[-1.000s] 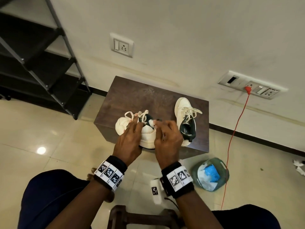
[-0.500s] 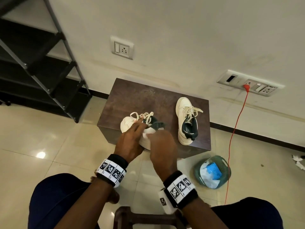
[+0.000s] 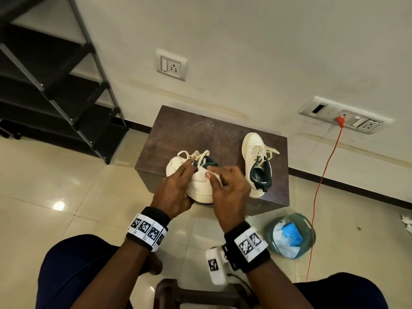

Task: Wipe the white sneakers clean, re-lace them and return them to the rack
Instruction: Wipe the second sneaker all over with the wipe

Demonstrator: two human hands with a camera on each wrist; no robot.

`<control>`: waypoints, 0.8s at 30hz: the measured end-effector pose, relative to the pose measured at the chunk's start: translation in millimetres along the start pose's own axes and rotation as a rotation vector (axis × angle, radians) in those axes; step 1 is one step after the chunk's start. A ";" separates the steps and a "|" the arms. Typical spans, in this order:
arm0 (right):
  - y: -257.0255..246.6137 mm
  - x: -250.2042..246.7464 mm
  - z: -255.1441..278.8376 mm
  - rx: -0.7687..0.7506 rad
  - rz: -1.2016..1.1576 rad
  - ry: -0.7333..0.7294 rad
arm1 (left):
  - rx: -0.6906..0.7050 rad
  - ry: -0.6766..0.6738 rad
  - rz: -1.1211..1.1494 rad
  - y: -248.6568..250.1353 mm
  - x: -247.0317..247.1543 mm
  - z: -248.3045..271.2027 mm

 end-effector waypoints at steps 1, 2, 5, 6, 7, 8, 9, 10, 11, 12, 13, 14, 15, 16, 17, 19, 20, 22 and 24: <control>3.3 -3.6 -14.0 0.026 0.000 0.058 | 0.007 -0.006 -0.020 2.0 0.9 -0.5; 3.8 -6.6 -24.3 0.030 0.023 0.103 | 0.009 -0.009 -0.035 3.9 2.0 -0.1; -7.5 -4.0 -19.2 -0.008 0.070 0.097 | 0.008 0.003 -0.025 4.9 0.6 1.0; -10.5 -0.8 -7.0 -0.036 0.084 0.059 | -0.001 0.005 -0.013 2.6 -0.6 1.2; -11.3 1.2 7.1 -0.056 0.088 0.018 | -0.014 0.005 -0.004 0.3 -2.3 0.2; -9.3 1.0 19.6 -0.066 0.080 -0.013 | -0.024 0.002 0.001 -1.6 -2.8 -1.0; -3.8 -1.7 27.1 -0.060 0.068 -0.023 | -0.024 -0.005 0.002 -2.1 -2.2 -2.1; 1.9 -5.4 27.3 -0.045 0.048 -0.010 | -0.013 -0.014 -0.004 -0.5 -1.5 -3.1; 9.4 -9.4 21.3 -0.020 0.028 0.019 | 0.002 -0.027 -0.008 2.3 -0.3 -3.9; 16.7 -12.5 12.0 0.011 0.006 0.051 | 0.012 -0.036 -0.006 4.5 0.3 -4.0; 23.1 -14.2 0.0 0.038 -0.020 0.086 | 0.013 -0.033 0.007 5.6 0.0 -4.3; 29.0 -14.7 -11.8 0.068 -0.047 0.118 | 0.008 -0.021 0.020 5.3 -1.0 -4.1; 33.5 -14.8 -20.4 0.104 -0.079 0.143 | 0.003 -0.005 0.032 3.9 -1.9 -3.3; 34.0 -13.1 -25.5 0.129 -0.111 0.153 | -0.001 0.014 0.040 2.1 -3.5 -1.8; 31.0 -11.3 -26.1 0.138 -0.123 0.156 | -0.003 0.030 0.046 0.7 -5.4 -0.6; 18.5 -6.7 -12.7 0.097 -0.095 0.137 | -0.022 0.048 0.048 -3.8 -7.9 0.7; 10.7 -4.1 -2.0 0.056 -0.078 0.105 | -0.042 0.057 0.053 -6.4 -9.6 0.4; 1.0 -2.8 16.4 -0.011 -0.050 0.026 | -0.057 0.078 0.078 -10.1 -11.0 0.0; 12.3 -6.3 6.0 0.008 -0.036 0.038 | -0.028 0.076 0.086 -9.0 -10.3 -0.6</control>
Point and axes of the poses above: each hand's wrist, its own z-axis away from the middle knuckle, its own x-axis out of the palm, y = z × x, the point moved 7 cm from there along -z, towards the middle knuckle, and after that the axes turned 5 degrees about x, right-handed, at the moved point
